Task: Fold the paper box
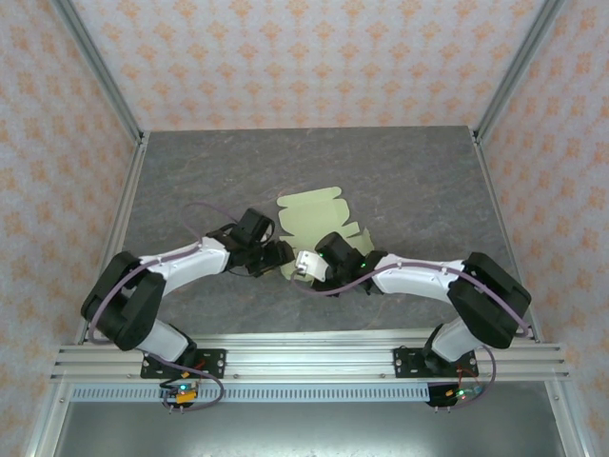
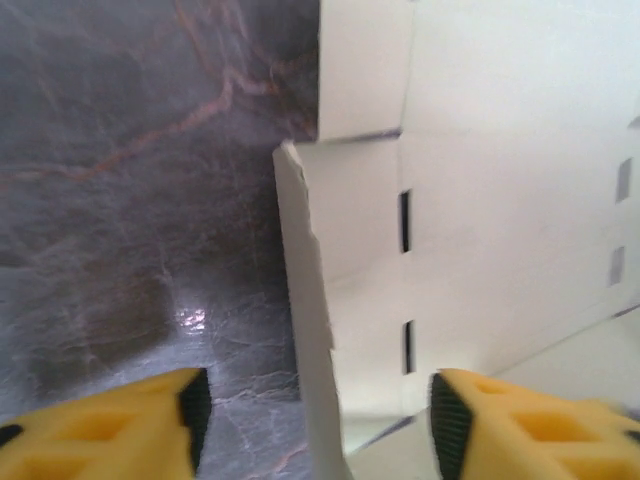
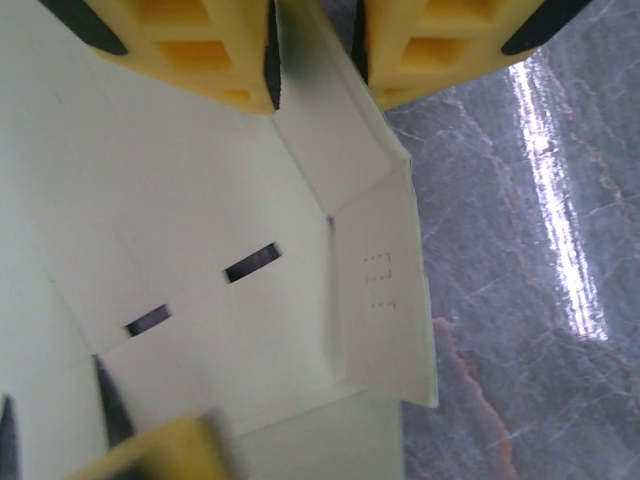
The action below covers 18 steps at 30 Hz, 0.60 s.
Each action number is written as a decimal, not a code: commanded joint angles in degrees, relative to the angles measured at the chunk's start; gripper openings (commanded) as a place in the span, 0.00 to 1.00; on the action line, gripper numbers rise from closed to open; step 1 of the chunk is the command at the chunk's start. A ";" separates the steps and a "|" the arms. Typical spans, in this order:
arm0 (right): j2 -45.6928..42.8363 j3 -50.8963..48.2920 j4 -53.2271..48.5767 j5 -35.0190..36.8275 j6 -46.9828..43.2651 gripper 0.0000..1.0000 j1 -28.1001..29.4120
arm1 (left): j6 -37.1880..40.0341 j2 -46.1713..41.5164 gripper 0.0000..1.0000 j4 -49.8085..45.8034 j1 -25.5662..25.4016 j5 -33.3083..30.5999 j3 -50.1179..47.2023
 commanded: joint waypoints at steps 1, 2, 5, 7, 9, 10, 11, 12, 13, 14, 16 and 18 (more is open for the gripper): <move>1.23 0.84 -1.74 -3.31 -0.89 0.26 -0.22 | 3.45 -3.61 0.66 -2.86 2.83 -1.61 0.54; 1.33 0.68 -1.27 -3.33 -1.12 0.26 -0.22 | 4.49 -3.74 0.66 -3.32 3.32 -2.29 0.74; 0.95 0.38 -0.01 -3.77 -1.62 0.26 -0.22 | 6.30 -2.69 0.65 -2.76 3.45 -4.20 0.49; 0.28 -0.18 1.22 -3.85 -1.21 0.26 -0.22 | 6.05 -0.50 0.65 -0.52 3.41 -3.03 -0.07; -0.41 -1.02 2.72 -3.78 -0.91 0.26 -0.22 | 5.56 2.01 0.64 1.82 3.31 -0.69 -0.15; -0.47 -1.16 2.97 -3.84 -1.00 0.26 -0.26 | 5.43 2.98 0.64 2.81 3.20 -0.05 -0.22; -0.52 -1.14 2.84 -3.85 -1.18 0.26 -0.22 | 5.21 3.64 0.64 3.98 2.99 0.37 -0.44; -0.48 -0.96 2.29 -3.70 -1.40 0.27 -0.22 | 5.12 4.09 0.63 4.97 2.67 0.47 -0.61; -0.47 -0.91 1.92 -3.25 -1.21 0.28 -0.22 | 5.16 4.61 0.62 5.44 2.44 0.20 -0.47; -0.49 -1.04 2.12 -2.28 -0.54 0.33 -0.22 | 5.16 5.26 0.59 5.37 2.22 -0.23 -0.10; -1.67 -2.16 5.62 1.07 2.83 0.47 -0.22 | 5.05 6.86 0.47 4.52 1.84 -1.07 0.99; -4.62 -3.33 9.40 3.55 8.96 0.57 -0.22 | 4.00 8.55 0.21 4.00 1.84 0.01 1.51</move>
